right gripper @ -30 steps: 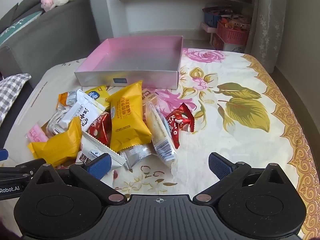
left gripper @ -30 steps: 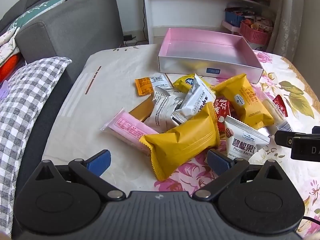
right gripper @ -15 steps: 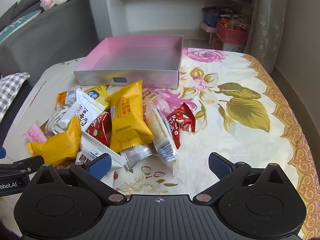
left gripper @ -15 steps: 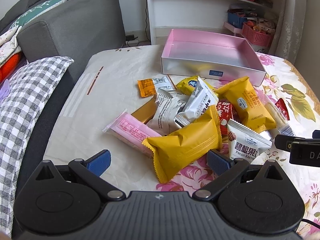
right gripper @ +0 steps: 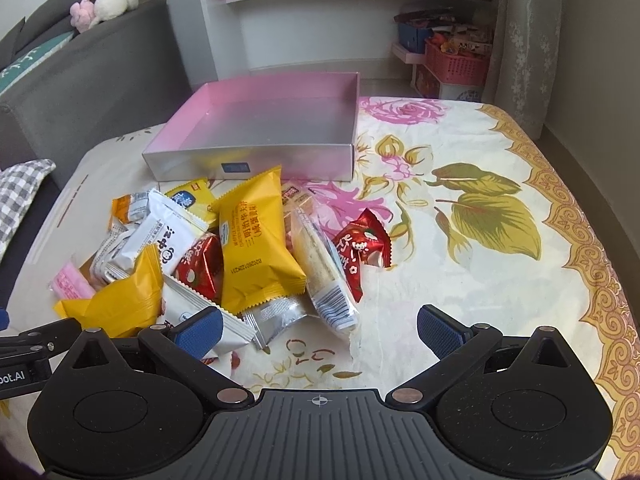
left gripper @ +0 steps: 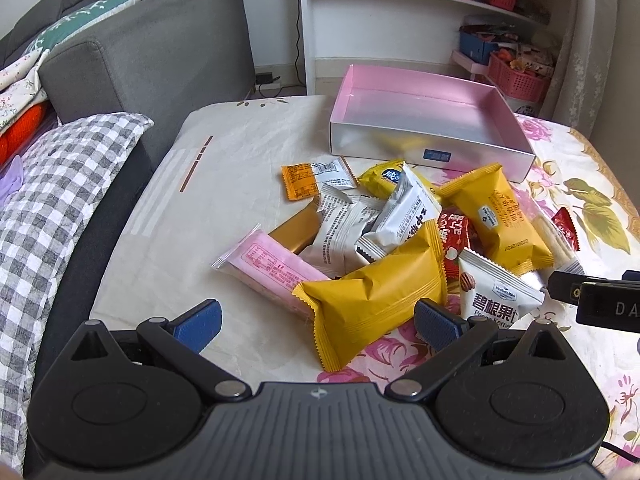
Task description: Organize snacks
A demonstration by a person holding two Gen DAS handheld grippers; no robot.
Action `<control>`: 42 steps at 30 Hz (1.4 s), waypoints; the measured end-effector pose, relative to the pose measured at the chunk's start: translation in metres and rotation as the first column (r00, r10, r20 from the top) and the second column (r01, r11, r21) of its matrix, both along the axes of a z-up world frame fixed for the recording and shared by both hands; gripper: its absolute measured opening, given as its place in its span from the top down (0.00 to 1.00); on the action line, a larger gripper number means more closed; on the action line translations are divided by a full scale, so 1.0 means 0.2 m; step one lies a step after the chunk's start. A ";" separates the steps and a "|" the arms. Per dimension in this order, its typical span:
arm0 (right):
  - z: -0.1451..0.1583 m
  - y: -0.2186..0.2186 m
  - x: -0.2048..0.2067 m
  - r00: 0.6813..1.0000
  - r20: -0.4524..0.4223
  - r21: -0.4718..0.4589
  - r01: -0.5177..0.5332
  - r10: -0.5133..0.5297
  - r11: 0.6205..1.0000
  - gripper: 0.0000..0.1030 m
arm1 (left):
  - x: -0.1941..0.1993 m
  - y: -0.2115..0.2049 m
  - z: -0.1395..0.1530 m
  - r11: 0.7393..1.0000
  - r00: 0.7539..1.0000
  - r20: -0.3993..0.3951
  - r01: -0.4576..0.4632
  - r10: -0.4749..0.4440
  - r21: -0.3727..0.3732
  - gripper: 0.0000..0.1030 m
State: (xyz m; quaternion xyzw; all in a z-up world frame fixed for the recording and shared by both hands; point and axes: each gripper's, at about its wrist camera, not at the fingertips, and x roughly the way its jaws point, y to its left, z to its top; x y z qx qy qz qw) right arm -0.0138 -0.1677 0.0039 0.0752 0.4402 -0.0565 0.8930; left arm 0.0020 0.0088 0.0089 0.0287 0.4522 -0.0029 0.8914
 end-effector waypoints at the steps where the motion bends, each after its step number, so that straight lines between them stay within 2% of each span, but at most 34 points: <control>1: 0.00 0.01 0.00 1.000 0.001 -0.011 0.004 -0.004 1.000 0.00 | 0.00 0.00 0.00 1.000 1.000 -0.002 -0.001 0.001 -0.002 0.00; 7: 0.03 0.05 0.02 1.000 0.029 -0.055 0.009 -0.008 0.998 0.00 | 0.02 0.00 0.01 1.000 1.000 -0.005 -0.007 0.007 -0.016 0.00; 15: 0.07 0.01 -0.01 0.998 0.055 -0.006 0.018 -0.018 1.000 0.00 | 0.02 0.00 0.02 1.000 1.000 0.004 -0.016 0.016 -0.015 0.00; 21: 0.06 0.02 -0.01 0.998 0.056 0.007 -0.019 0.018 1.000 0.00 | 0.02 0.00 0.02 1.000 1.000 0.004 -0.015 0.015 -0.011 0.00; 29: 0.05 0.07 -0.01 0.996 0.045 -0.038 -0.069 0.071 0.997 0.00 | 0.03 0.01 0.01 1.000 1.000 0.001 -0.018 0.018 -0.007 0.00; 37: 0.06 0.03 0.01 0.998 0.017 0.044 -0.056 0.055 0.997 0.00 | 0.02 0.01 0.01 1.000 1.000 0.005 -0.016 0.016 -0.007 0.00; 42: 0.07 0.06 0.01 0.996 0.025 0.036 -0.087 0.086 0.996 0.00 | 0.02 0.02 0.01 1.000 1.000 0.008 -0.016 0.016 -0.011 0.00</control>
